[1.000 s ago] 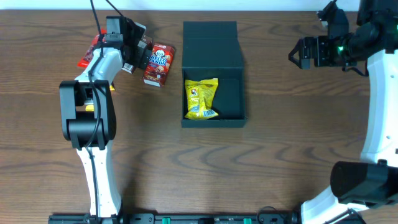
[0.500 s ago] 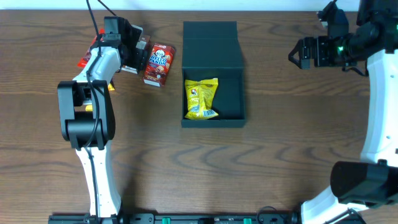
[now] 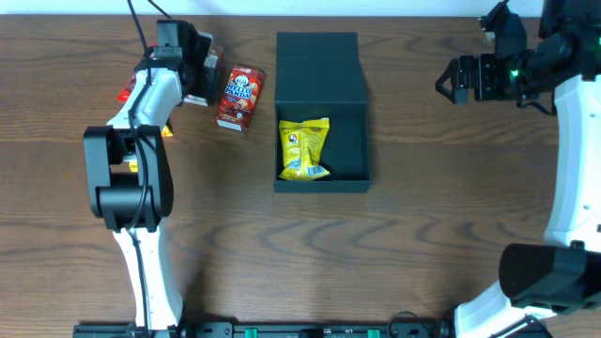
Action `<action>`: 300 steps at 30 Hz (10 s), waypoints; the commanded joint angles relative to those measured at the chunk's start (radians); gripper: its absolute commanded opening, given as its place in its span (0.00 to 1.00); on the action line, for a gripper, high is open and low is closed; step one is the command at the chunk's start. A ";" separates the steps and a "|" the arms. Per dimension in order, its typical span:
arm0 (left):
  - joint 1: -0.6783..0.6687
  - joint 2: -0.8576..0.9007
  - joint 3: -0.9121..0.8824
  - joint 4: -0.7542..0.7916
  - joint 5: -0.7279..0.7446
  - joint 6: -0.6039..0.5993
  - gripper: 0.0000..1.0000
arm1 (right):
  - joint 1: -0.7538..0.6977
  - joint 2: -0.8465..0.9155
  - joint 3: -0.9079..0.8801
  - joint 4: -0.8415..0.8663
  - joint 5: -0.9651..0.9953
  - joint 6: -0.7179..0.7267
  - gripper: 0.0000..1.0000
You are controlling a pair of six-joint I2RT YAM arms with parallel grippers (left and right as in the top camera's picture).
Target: Pack container
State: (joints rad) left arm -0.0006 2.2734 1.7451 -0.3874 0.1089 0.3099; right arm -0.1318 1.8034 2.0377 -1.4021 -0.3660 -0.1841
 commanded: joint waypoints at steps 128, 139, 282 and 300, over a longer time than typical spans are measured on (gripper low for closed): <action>-0.741 -0.194 0.000 -0.390 -0.394 -0.717 0.06 | -0.168 -0.015 0.004 -0.019 0.093 0.015 0.99; -0.738 -0.139 -0.007 -0.323 -0.161 -0.740 0.06 | -0.168 -0.015 0.004 -0.019 0.093 0.014 0.99; -0.356 -0.425 0.037 -0.502 -0.500 -1.105 0.06 | -0.220 -0.014 -0.038 0.053 0.202 0.074 0.99; -0.713 -0.168 0.037 -0.525 -0.503 -1.308 0.06 | -0.386 -0.014 -0.038 0.106 0.108 0.146 0.99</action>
State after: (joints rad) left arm -0.7216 2.0834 1.7748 -0.9089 -0.3695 -0.9764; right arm -0.5068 1.8034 2.0060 -1.2964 -0.2310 -0.0544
